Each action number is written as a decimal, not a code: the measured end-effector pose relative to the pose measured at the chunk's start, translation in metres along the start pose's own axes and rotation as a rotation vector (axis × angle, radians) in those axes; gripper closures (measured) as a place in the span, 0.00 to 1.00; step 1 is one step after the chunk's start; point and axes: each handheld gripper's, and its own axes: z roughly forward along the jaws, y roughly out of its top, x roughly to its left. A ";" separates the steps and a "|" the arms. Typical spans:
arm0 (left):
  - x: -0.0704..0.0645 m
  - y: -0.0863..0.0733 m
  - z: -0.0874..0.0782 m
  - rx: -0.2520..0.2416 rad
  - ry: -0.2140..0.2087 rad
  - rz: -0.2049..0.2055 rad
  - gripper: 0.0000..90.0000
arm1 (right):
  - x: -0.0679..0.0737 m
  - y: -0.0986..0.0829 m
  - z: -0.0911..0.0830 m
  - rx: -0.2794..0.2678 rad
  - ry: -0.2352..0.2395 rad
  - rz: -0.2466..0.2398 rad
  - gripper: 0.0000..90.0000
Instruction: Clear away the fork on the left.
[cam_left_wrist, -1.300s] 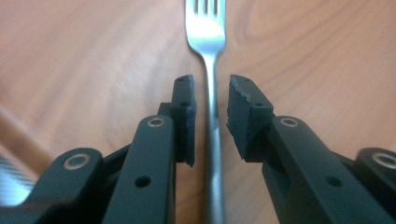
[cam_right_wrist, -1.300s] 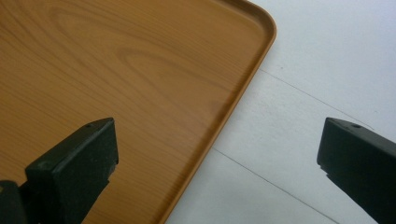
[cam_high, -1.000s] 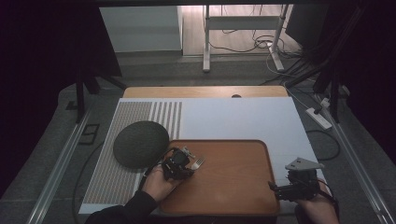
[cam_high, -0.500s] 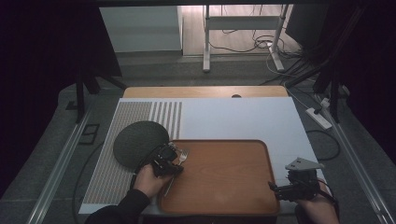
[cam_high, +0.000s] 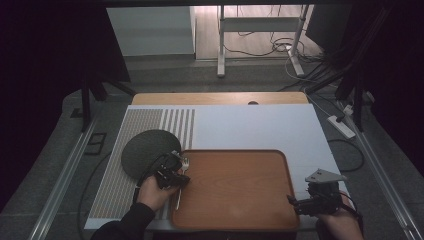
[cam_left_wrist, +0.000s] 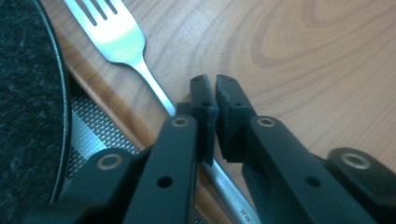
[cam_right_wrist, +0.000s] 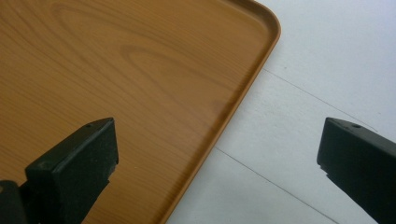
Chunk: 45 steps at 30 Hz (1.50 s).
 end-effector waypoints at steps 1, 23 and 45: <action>0.000 0.000 0.000 0.000 0.000 0.000 0.90 | 0.000 0.000 0.000 0.000 0.000 0.000 0.00; 0.001 -0.012 -0.028 -0.225 -0.020 0.055 0.13 | -0.001 0.000 0.000 -0.005 0.003 0.009 0.00; 0.005 -0.039 -0.044 -0.308 0.039 0.071 0.00 | -0.001 0.000 -0.001 -0.009 0.005 0.008 0.00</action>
